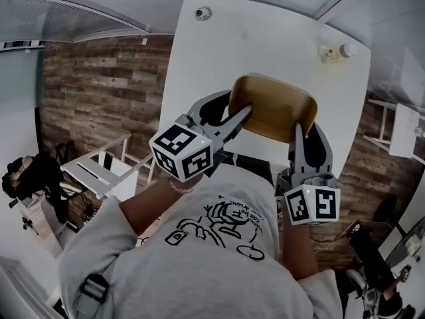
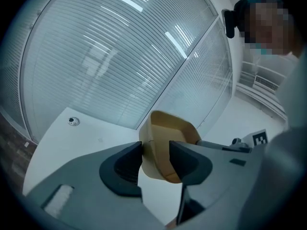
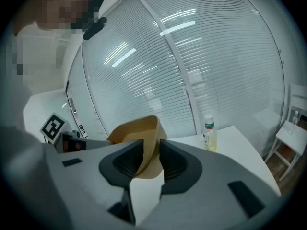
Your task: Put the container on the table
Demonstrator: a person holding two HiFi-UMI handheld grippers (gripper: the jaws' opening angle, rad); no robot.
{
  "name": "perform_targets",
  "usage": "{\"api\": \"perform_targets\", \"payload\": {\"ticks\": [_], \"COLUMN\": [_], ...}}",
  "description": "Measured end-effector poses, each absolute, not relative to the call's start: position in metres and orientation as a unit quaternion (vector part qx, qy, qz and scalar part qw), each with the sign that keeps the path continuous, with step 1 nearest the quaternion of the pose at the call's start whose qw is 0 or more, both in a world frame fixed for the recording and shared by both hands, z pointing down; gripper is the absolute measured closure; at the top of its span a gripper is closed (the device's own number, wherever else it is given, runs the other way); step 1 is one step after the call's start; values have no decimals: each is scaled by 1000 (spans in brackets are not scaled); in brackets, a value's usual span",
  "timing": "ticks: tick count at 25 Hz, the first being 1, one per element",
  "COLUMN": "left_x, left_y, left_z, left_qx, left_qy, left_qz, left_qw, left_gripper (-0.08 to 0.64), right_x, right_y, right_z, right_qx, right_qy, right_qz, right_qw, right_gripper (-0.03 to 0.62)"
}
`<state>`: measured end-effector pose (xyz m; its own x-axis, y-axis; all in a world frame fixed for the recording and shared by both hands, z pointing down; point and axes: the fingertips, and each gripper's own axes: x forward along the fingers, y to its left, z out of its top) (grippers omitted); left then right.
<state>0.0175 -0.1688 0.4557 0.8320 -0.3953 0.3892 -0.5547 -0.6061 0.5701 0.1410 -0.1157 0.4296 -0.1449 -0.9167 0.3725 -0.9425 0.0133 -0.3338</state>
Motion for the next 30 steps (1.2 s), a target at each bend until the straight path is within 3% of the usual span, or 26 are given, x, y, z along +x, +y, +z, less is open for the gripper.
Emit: {"api": "perform_targets", "payload": {"ticks": [30], "left_x": [22], "left_y": [-167], "left_z": [613], "left_qx": [855], "left_qy": [-283], "left_qz": [169], "left_qw": [401], "left_gripper": [385], "right_x": [148], "right_y": [-124], "right_z": [588], "right_qx": [631], "right_qy": [-695], "right_qz": [334], "right_qw": [81], "right_gripper": [497]}}
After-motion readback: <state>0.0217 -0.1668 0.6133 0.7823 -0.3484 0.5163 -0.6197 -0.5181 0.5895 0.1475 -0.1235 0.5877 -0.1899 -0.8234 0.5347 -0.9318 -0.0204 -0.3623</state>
